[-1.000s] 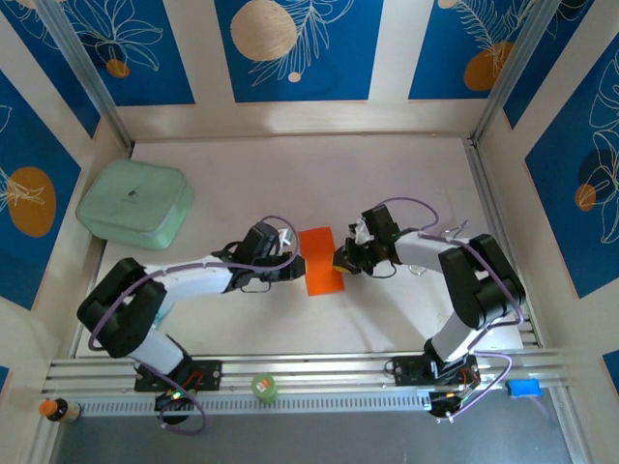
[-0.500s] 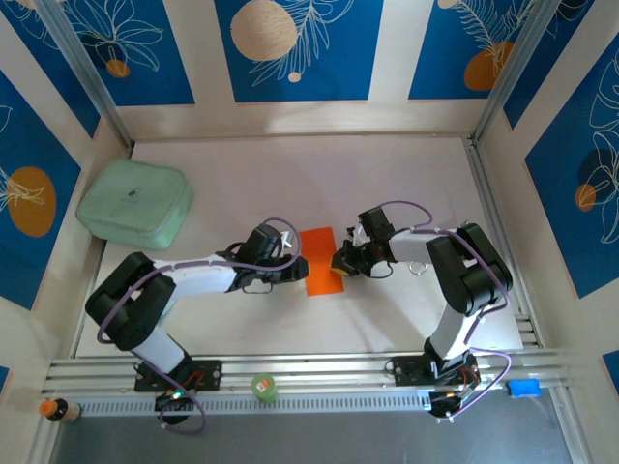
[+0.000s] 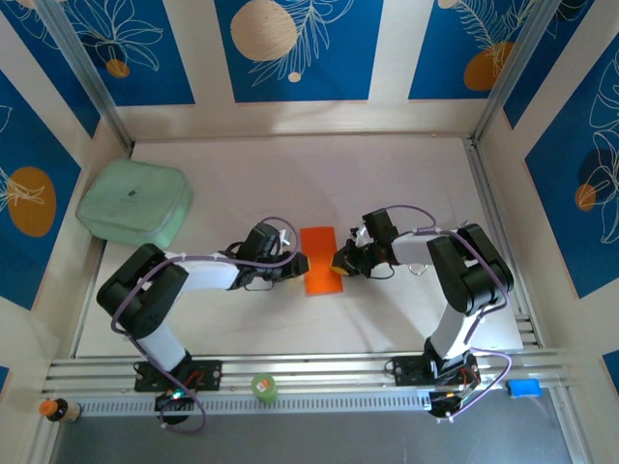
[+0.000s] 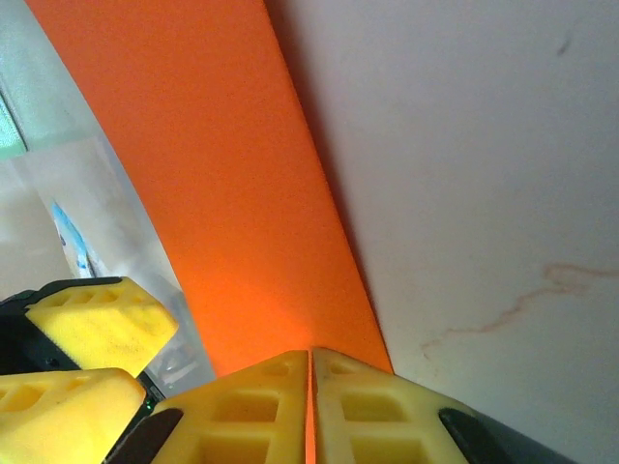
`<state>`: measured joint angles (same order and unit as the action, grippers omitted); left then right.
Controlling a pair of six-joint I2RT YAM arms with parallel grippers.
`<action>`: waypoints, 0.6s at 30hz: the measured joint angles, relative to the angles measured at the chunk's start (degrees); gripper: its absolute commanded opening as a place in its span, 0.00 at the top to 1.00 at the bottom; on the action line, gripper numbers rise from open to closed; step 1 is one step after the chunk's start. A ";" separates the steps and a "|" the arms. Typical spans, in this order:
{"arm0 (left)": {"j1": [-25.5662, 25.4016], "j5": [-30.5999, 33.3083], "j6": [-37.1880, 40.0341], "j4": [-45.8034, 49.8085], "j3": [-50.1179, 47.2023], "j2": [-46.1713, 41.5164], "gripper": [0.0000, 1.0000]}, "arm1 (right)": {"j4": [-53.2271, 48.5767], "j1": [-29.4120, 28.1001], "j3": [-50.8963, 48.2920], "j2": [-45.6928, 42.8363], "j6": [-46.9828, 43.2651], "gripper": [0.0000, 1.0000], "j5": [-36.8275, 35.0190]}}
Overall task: Fold a paper plane with a square sheet of paper (pick it up from the middle)
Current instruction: Third fold the triangle at the center of the table.
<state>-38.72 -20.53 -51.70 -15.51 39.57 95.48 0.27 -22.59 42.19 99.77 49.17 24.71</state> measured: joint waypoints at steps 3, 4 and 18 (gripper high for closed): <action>0.04 -0.66 -0.83 -1.44 0.00 1.29 0.63 | 0.00 0.00 0.00 0.00 0.00 0.89 -0.02; 0.04 -0.83 -1.03 -1.81 0.00 1.79 0.63 | -0.02 0.00 0.00 0.00 0.00 0.90 -0.02; 1.36 -5.14 -5.07 -5.22 0.02 4.70 0.73 | -0.04 0.00 0.00 0.00 0.00 0.90 -0.04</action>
<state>-37.36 -25.67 -56.77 -20.73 39.59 100.18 0.23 -22.59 42.19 99.77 49.17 24.67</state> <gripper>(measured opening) 0.281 0.103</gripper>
